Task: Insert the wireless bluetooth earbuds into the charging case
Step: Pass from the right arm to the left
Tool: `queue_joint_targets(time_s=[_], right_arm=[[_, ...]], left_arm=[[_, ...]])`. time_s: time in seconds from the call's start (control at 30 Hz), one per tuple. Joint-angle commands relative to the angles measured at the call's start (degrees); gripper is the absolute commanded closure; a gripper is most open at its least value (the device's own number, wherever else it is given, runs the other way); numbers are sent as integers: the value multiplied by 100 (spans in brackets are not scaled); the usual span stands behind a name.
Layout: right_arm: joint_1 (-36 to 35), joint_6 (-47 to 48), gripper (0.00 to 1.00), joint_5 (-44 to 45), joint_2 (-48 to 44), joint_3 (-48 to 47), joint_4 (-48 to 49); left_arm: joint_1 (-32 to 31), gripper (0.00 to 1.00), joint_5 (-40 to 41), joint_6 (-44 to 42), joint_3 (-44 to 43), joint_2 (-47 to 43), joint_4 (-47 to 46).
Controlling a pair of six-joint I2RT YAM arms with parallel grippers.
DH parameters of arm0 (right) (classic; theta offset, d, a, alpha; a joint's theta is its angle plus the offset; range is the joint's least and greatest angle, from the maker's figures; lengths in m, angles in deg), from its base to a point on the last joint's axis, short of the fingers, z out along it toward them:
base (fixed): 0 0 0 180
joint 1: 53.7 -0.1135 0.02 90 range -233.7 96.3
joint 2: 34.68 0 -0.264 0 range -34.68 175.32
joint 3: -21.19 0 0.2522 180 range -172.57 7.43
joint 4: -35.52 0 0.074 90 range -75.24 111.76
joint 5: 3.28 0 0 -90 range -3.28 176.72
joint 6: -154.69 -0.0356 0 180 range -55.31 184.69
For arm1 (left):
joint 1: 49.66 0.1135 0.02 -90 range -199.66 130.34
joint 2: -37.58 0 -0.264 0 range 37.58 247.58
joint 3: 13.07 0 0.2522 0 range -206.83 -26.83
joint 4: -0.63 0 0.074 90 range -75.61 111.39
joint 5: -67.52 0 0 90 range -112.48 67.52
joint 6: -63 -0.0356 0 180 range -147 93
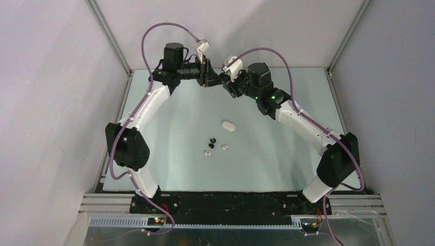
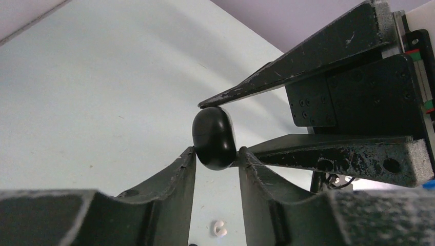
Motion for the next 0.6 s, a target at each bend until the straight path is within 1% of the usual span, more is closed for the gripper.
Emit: queue_joint_targets(time_s=[0.0,0.03,0.07,0.13,0.2,0.27,0.43,0.47,0.5,0.53,0.57], right_arm=[[-102,30,88,-147,-255,-92,420],[-106,36,88,-144,-256,-96,420],[-108,40,88,-135,-251,-100,420],[-102,35,88,-121,-243,-100,420],[-97,19,88,-116,-236,-101,420],[-86,11,88,-115,-230,-101,423],[-55,4,88,-48,-189,-101,421],[-46,1,84,-42,-179,-101,421],[-35,-6,77,-59,-161,-116,363],[-24,-9,57,-74,-157,-130,312],[1,-21,48,-179,-158,-170,169]], left_arm=[[-106,55,-352,106,-284,82,-151],[-105,52,-356,108,-290,92,-159],[-105,52,-366,116,-300,95,-165],[-105,52,-399,132,-304,117,-178],[-108,55,-422,156,-310,140,-199],[-106,60,-447,166,-320,175,-215],[-93,80,-485,180,-321,207,-256],[-90,89,-493,180,-322,205,-265],[-77,94,-491,180,-316,209,-262],[-65,98,-501,180,-315,201,-266],[-40,99,-510,180,-315,198,-267]])
